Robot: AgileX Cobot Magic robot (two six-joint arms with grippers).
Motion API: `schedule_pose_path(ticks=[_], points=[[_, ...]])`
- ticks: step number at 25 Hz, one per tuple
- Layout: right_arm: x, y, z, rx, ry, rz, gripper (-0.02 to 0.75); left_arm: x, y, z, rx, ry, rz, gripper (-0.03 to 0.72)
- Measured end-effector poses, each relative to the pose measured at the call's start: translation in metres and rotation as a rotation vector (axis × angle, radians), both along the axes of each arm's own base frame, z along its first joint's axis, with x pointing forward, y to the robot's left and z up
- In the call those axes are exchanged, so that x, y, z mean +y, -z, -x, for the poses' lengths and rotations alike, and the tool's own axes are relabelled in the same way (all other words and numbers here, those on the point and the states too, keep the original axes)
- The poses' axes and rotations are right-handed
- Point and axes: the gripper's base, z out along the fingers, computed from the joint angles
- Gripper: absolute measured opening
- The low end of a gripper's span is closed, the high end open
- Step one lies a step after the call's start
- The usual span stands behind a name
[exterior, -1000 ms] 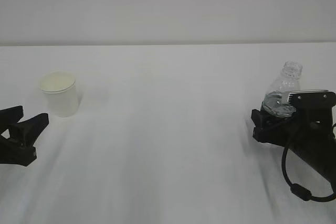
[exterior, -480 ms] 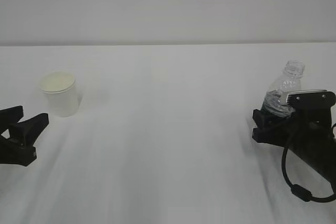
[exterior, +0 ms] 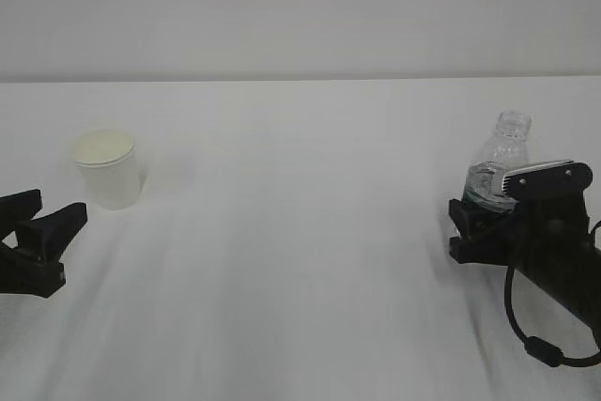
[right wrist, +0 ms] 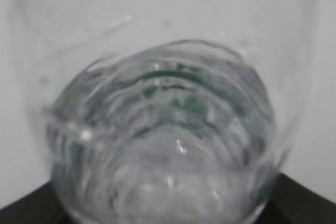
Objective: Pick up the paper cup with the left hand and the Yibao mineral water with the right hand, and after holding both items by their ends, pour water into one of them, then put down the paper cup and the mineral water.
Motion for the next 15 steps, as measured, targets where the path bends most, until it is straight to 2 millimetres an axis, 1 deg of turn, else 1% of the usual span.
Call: schedule_pose_path(ticks=[9,15], points=[[0.001,0.0,0.001,-0.006,-0.027,0.03,0.461,0.0,0.0,0.0,0.0,0.0,0.0,0.413],[-0.001,0.0,0.011,0.008,-0.029,0.034,0.459,0.0,0.0,0.0,-0.002,0.001,-0.004,0.413]])
